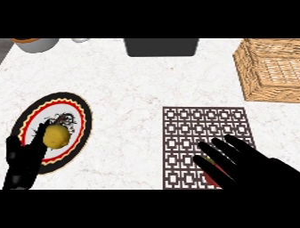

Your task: Pick the bell pepper from the placemat and place it in the basket

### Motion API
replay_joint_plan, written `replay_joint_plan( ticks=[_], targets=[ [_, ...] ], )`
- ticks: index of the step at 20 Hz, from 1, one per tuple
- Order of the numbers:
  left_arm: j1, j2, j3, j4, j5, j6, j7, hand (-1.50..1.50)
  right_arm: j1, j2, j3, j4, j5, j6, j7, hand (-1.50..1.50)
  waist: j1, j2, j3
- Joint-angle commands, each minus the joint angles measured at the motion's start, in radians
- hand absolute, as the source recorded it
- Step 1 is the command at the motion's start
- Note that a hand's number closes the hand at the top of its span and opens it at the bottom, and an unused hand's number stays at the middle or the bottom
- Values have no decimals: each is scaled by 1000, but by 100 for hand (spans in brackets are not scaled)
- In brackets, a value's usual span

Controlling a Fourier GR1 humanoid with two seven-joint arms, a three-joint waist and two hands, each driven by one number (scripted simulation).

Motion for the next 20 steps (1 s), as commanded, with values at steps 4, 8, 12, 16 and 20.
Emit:
replay_joint_plan(
  ticks=[4, 8, 12, 16, 20],
  targets=[
    [-4, -31, -33, 70, 5, -48, 37, 0, 7, 54, 106, 86, 213, -23, -14, -150, 1, 11, -14],
    [-23, -21, -6, 114, 24, -81, 43, 0, 72, 38, 143, 94, 327, -74, -113, -150, -5, 12, -14],
    [20, -55, -31, 67, -12, -49, 22, 0, 148, -20, 136, 146, 425, -171, -268, -150, -4, 12, -13],
    [10, -57, -34, 57, -14, -58, 47, 0, 158, -5, 183, 234, 520, -246, -320, -150, -1, 12, -13],
    [51, -44, -7, 35, -8, -68, 44, 0, 205, 9, 212, 233, 570, -283, -336, -150, -2, 9, -14]
  ],
)
